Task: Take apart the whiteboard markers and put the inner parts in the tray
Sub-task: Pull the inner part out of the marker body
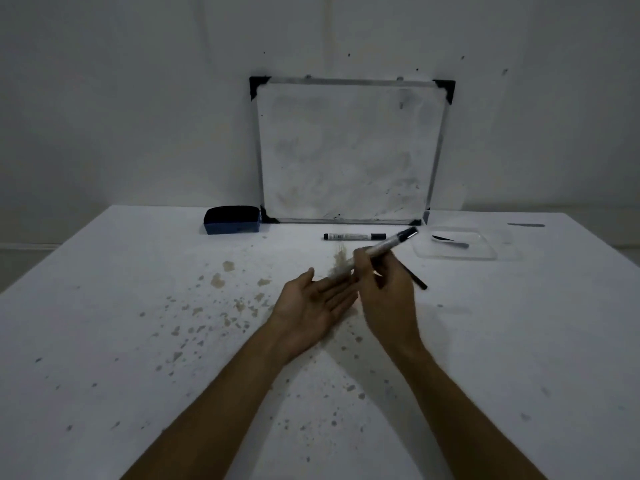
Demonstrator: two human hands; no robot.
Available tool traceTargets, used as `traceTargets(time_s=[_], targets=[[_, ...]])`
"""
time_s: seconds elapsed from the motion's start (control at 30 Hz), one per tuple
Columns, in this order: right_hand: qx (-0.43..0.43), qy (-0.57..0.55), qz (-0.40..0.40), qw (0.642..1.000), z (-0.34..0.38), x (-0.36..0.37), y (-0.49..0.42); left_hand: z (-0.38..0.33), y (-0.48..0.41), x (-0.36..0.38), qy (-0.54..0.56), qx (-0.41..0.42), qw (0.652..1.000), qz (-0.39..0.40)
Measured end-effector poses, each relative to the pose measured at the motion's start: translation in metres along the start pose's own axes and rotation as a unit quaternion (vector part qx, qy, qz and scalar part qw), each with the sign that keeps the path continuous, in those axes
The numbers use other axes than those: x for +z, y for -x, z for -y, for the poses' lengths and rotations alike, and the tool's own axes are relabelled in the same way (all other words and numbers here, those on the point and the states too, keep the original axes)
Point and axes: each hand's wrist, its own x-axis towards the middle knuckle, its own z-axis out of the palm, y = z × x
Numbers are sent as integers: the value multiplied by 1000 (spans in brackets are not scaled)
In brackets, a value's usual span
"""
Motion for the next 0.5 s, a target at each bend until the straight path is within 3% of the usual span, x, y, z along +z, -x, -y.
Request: traceTargets(time_s=[0.1, 0.23, 0.37, 0.5], targets=[[-39, 168, 94, 980, -7, 21, 18, -5, -2, -2, 87, -12, 996, 9], [-22, 150, 64, 986, -5, 23, 16, -7, -2, -6, 66, 6, 998, -1], [-51, 49, -2, 997, 2, 14, 14, -3, -6, -7, 31, 16, 999, -12], [-56, 153, 81, 983, -3, 19, 18, -8, -5, -8, 40, 6, 999, 0]])
